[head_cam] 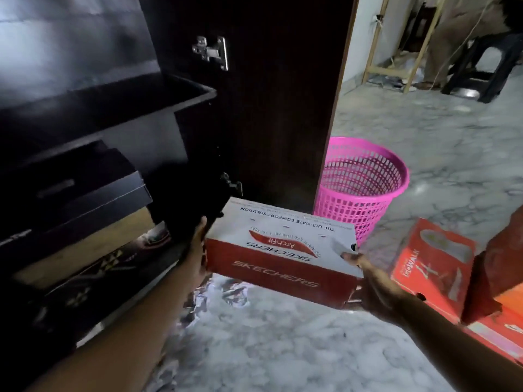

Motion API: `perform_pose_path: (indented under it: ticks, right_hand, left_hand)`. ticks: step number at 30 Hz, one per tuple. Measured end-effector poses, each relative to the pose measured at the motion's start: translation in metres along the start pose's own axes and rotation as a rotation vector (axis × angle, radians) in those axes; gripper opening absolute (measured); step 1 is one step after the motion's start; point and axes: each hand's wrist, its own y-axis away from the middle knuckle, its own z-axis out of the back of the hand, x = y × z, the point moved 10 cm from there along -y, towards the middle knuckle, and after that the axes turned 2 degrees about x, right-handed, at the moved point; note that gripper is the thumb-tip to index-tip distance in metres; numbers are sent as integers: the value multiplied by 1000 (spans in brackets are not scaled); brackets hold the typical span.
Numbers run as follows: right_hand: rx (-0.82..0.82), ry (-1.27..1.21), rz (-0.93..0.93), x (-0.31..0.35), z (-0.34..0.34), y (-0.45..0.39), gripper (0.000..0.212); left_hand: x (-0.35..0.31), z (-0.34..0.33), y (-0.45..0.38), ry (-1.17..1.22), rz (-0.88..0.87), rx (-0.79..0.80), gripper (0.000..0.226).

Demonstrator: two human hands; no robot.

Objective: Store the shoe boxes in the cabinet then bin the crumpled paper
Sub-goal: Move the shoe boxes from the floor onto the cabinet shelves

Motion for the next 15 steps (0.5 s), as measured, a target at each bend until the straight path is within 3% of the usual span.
perform_pose_path:
  ticks: [3, 6, 8, 9, 11, 12, 14, 15]
  right_hand:
    - [15, -11, 49, 5, -49, -17, 81]
    - [-25, -41, 115, 14, -89, -30, 78]
    - [-31, -51, 124, 18, -119, -46, 85]
    - [-26, -53, 123, 20, -134, -52, 79]
    - [-5, -39, 113, 21, -167, -70, 40]
    - [-15, -43, 111, 21, -181, -83, 33]
    - [-14, -67, 125, 23, -207, -108, 49]
    - [-15, -77, 127, 22, -219, -122, 70]
  left_hand:
    - [10, 52, -6, -30, 42, -214, 71]
    - [25, 64, -4, -8, 123, -242, 70]
    - [29, 54, -3, -30, 151, -168, 73]
    - [33, 45, -6, -36, 162, -103, 79]
    - [41, 31, -18, -52, 153, 0, 90]
    - [43, 23, -24, -53, 134, 37, 93]
    - [43, 17, -40, -38, 87, 42, 101]
    - [42, 21, -52, -48, 52, 3, 109]
